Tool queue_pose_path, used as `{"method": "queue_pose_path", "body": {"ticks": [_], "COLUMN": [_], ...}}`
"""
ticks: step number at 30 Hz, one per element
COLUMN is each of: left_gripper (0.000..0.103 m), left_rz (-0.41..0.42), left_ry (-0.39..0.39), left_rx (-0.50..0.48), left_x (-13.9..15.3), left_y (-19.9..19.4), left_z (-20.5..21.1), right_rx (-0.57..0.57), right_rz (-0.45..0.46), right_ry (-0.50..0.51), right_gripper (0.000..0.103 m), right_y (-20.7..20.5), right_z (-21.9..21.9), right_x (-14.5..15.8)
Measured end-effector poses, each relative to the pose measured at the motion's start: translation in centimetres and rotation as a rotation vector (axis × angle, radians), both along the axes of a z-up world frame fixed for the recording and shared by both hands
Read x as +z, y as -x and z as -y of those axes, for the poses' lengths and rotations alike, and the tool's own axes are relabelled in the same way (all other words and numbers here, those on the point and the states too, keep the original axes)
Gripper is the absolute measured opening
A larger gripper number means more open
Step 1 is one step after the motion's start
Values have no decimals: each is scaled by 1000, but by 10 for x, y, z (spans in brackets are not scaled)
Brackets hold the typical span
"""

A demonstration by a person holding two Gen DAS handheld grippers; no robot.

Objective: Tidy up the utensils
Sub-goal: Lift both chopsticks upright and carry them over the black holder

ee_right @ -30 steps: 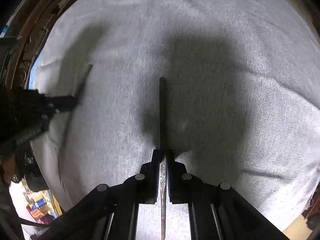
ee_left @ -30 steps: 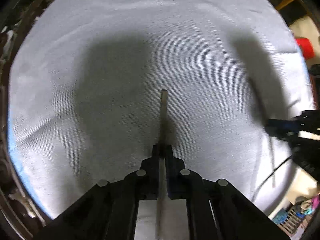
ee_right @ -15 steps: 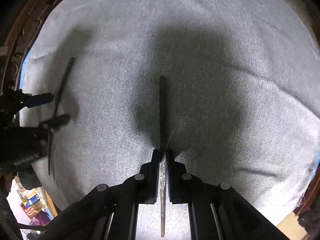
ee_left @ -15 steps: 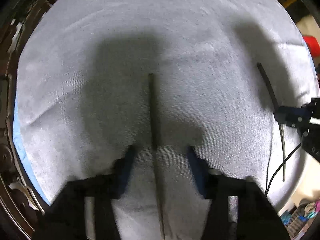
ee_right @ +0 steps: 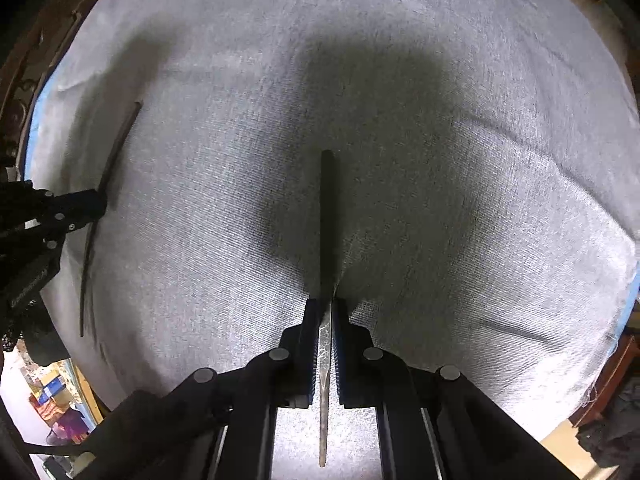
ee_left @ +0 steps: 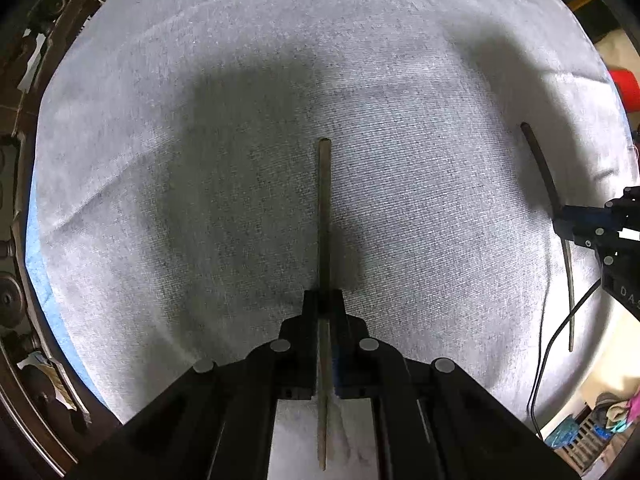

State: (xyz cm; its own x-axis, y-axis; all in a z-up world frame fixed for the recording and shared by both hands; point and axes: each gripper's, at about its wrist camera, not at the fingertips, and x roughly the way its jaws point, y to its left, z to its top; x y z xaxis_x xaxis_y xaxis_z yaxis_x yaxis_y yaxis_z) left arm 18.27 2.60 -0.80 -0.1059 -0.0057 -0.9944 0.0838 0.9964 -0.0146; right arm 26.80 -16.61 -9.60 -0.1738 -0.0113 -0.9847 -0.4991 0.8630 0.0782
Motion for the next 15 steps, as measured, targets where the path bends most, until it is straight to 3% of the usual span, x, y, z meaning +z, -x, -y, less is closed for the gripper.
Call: {"method": "queue_pose_path", "body": {"ticks": [9,15], "left_gripper": [5,5], "left_rz": [-32,-25], "left_ry": [11,-15], "left_rx": [4,14], "left_x": [-2,1], "left_y": [35,39], "left_z": [-26,-23], "right_rx": [1,1], "right_rz": [-13,-5], "right_ry": [15,45], "right_gripper": [7,7], "right_y": [17,16], "right_z": [-16,-29], "right_x": [-10,-9]}}
